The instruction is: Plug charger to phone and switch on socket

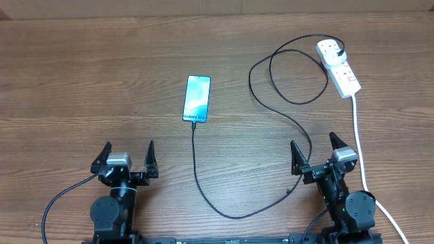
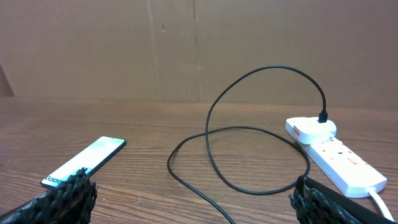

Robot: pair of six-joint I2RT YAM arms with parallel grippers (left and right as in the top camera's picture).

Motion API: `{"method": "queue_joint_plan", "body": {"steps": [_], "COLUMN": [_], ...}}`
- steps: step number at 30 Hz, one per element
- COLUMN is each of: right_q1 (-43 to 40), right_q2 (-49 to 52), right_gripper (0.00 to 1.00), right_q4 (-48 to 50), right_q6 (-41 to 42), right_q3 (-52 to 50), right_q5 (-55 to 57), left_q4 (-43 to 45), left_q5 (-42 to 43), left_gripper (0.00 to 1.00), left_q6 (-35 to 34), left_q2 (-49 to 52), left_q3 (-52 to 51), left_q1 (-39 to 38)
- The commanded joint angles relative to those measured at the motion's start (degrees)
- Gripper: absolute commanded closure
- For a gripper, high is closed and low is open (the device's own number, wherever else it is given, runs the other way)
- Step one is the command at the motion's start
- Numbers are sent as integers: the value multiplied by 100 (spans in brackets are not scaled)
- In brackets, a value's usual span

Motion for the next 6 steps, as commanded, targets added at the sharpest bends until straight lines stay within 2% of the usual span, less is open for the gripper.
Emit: {"method": "queue_joint_plan", "body": {"steps": [1, 6], "right_q1": [22, 22], "right_q2": [-37, -37], "right_gripper": [0, 0], "right_q4": [13, 13], "right_q6": [11, 11], "right_q3": [-59, -59], "right_q5": [-26, -26], "left_q4": [17, 17], "left_q5": [42, 42], "left_gripper": [0, 0], "left_q6": [129, 129], "left_q2": [-66, -66], "left_q3": [-39, -39], "left_q1": [31, 31]}}
